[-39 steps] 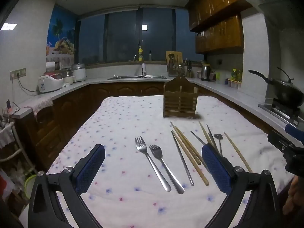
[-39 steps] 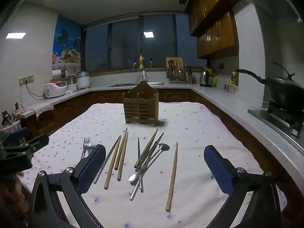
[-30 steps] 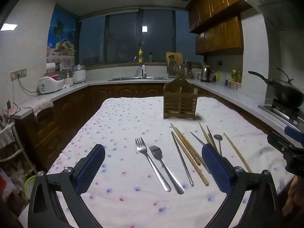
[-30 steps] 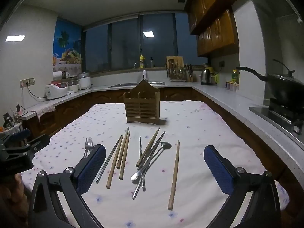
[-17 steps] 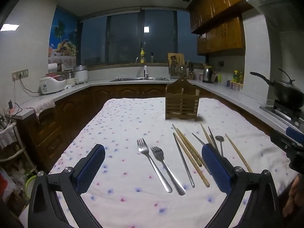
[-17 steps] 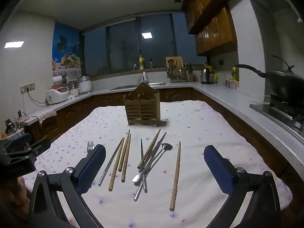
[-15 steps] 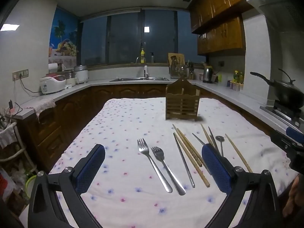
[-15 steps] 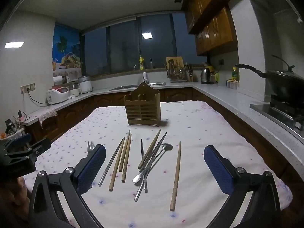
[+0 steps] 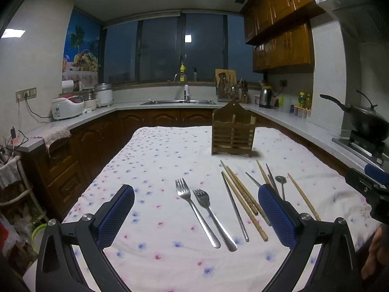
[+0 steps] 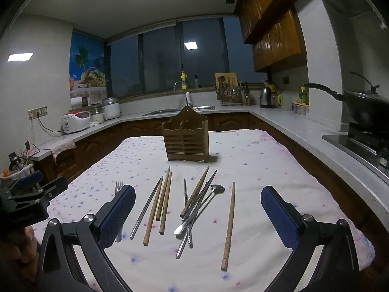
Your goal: Organize utensils
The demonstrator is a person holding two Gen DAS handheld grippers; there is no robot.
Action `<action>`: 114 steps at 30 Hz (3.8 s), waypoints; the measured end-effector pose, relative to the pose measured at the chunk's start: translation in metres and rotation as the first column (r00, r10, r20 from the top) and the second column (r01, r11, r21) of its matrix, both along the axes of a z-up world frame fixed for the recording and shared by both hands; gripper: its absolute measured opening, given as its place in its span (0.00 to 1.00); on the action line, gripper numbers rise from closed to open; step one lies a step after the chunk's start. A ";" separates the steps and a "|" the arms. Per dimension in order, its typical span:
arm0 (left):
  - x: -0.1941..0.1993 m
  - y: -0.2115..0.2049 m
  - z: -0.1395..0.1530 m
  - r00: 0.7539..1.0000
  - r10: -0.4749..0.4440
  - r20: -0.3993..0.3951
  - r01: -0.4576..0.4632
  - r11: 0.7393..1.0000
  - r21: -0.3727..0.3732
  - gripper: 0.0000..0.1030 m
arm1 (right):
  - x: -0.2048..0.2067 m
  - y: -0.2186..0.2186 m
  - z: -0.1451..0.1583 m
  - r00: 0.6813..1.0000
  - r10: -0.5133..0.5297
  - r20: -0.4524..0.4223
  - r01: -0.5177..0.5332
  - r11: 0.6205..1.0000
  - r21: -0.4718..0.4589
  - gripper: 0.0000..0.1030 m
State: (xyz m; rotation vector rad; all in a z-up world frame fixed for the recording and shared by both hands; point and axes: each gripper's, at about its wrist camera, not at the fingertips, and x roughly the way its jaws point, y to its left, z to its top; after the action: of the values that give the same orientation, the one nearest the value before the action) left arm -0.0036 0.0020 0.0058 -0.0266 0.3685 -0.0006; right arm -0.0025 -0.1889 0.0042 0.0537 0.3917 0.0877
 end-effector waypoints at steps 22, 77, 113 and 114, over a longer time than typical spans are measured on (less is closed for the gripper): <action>0.001 0.000 -0.002 1.000 0.001 0.000 -0.001 1.000 -0.003 0.99 | 0.000 0.003 0.000 1.000 0.007 0.002 -0.007 1.000 -0.002 1.00; 0.268 0.015 0.012 0.858 -0.203 -0.472 0.106 0.969 -0.224 0.58 | 0.189 -0.040 -0.032 0.882 0.107 -0.458 -0.017 0.980 0.198 0.48; 0.458 -0.054 -0.090 0.687 -0.212 -0.695 0.178 0.976 -0.123 0.07 | 0.335 -0.010 -0.109 0.736 0.148 -0.660 -0.068 0.987 0.146 0.09; 0.458 -0.054 -0.090 0.688 -0.215 -0.693 0.175 0.976 -0.129 0.07 | 0.335 -0.012 -0.109 0.735 0.153 -0.660 -0.063 0.985 0.159 0.09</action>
State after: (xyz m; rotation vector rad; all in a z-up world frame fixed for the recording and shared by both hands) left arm 0.4546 -0.0518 -0.0845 -0.0394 1.1525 -0.2210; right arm 0.3327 -0.2014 -0.1052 0.1921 1.1250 0.2117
